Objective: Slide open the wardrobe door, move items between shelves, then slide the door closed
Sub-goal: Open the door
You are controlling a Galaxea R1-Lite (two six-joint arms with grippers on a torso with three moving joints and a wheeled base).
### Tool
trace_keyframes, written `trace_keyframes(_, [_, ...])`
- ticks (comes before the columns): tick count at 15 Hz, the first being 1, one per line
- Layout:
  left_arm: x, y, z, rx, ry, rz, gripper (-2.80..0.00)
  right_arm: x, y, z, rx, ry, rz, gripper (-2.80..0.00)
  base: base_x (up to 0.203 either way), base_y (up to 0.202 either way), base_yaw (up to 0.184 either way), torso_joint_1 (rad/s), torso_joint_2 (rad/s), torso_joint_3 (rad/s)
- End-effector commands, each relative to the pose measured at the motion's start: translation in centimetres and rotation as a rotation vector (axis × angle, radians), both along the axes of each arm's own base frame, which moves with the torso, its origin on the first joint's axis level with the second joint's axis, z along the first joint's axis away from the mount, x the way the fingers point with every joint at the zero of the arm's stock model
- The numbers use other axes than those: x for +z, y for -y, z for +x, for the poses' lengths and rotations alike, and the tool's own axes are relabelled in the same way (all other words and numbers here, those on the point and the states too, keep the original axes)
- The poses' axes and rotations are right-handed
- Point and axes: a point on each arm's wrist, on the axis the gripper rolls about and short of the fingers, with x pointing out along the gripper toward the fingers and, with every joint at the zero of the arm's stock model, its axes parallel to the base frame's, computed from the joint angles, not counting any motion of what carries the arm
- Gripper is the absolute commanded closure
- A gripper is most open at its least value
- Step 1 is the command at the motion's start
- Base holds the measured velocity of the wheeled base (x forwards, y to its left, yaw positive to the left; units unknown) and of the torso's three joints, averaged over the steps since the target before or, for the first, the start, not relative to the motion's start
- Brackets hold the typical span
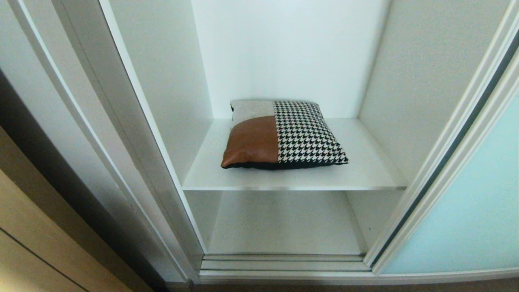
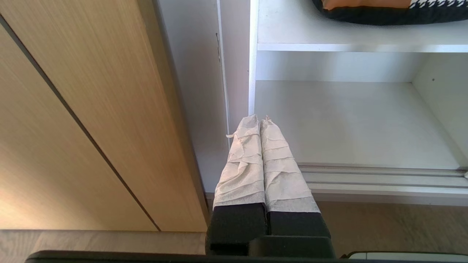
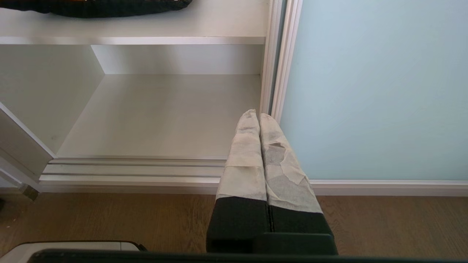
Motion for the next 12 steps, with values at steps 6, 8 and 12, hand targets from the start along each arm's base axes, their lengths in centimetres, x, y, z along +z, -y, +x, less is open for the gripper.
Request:
trace_keyframes(6, [-0.04,0.00,0.02,0.000,-0.003,0.000,0.00,0.02,0.01,0.10,-0.006,0.024,-0.015,0.00,0.000,0.000,0.000,0.000,0.00,0.000])
trace_keyframes(8, [-0.04,0.00,0.02,0.000,-0.003,0.000,0.00,0.00,0.00,0.13,0.000,0.025,-0.030,0.00,0.000,0.000,0.000,0.000,0.00,0.000])
trace_keyframes(12, [-0.04,0.00,0.02,0.000,-0.003,0.000,0.00,-0.01,0.01,0.09,-0.006,0.018,-0.030,0.00,0.000,0.000,0.000,0.000,0.00,0.000])
